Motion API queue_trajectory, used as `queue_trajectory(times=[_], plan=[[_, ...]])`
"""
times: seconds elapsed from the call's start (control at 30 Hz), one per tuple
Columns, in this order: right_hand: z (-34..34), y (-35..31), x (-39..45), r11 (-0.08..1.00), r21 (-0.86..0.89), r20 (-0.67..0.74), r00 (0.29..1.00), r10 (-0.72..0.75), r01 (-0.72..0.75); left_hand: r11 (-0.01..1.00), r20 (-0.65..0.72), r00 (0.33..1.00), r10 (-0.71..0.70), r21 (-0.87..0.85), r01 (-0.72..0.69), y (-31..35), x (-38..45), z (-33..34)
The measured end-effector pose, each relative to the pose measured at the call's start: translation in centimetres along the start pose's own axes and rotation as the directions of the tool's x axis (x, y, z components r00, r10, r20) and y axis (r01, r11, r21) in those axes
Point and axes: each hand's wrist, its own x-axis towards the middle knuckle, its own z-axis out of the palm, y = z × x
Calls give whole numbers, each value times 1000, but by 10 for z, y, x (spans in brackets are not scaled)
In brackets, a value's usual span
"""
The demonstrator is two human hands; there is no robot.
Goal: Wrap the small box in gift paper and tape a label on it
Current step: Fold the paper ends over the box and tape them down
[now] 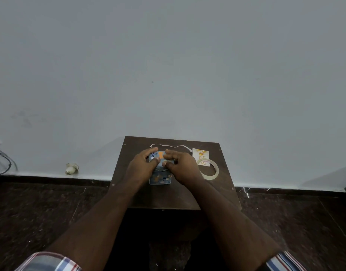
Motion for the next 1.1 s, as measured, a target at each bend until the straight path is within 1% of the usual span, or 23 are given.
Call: queue_trajectory(times=[0.07,0.1,0.13,0.17,0.2,0.27,0.3,0.37,0.4,0.47,0.57,0.67,0.7,0.73,0.8,0.87,0.9,0.97,1.03,1.1], plan=[[-3,0,-3,1000,9,47,999,-15,15,1000,1,1000,-5,-16,5,2,-2,1],[-6,1,-5,999,47,63,998,-26,24,1000,-1,1000,-6,-3,6,3,-4,1],[-10,3,-8,995,101,49,998,-31,26,1000,-10,1000,-3,21,3,4,-5,1],[-14,8,-11,990,138,-3,1000,-23,23,999,-24,1000,6,52,-4,5,-6,0],[-19,17,-14,993,116,-75,997,9,0,996,-42,999,21,83,-17,5,-7,1],[-31,42,-21,989,-45,-188,974,128,-138,987,-83,994,77,148,-65,7,-10,2],[-37,56,-24,970,-119,-202,961,187,-214,978,-106,988,116,187,-95,9,-11,3],[-45,79,-27,908,-262,-131,945,301,-326,950,-129,973,190,276,-149,12,-12,4],[-47,86,-28,872,-350,-84,938,335,-343,933,-117,971,207,321,-160,16,-14,4],[-49,95,-29,832,-461,-31,943,333,-309,894,-81,971,223,413,-171,21,-17,4],[-46,102,-26,826,-491,-37,954,296,-275,834,-39,972,230,523,-176,25,-18,1],[-44,106,-23,812,-514,-24,950,310,-278,798,-15,975,224,577,-174,27,-20,-1],[-44,107,-23,820,-494,-44,950,311,-291,797,-11,975,223,577,-175,26,-20,-1],[-44,106,-22,844,-432,-87,947,310,-316,802,-9,976,218,572,-174,26,-21,-1],[-46,100,-22,918,-188,-192,930,314,-348,813,-11,978,208,557,-167,26,-21,-2],[-49,86,-26,939,71,-260,903,342,-335,830,-26,981,194,538,-150,29,-21,-4],[-51,79,-30,930,192,-275,893,357,-313,842,-39,983,182,523,-135,31,-20,-5],[-51,65,-39,876,406,-271,882,386,-259,857,-50,986,156,504,-110,34,-19,-6],[-50,52,-51,805,556,-252,881,400,-207,848,-41,988,150,519,-107,37,-19,-7],[-49,39,-62,736,658,-233,886,400,-159,845,-26,990,136,525,-103,41,-18,-7]])
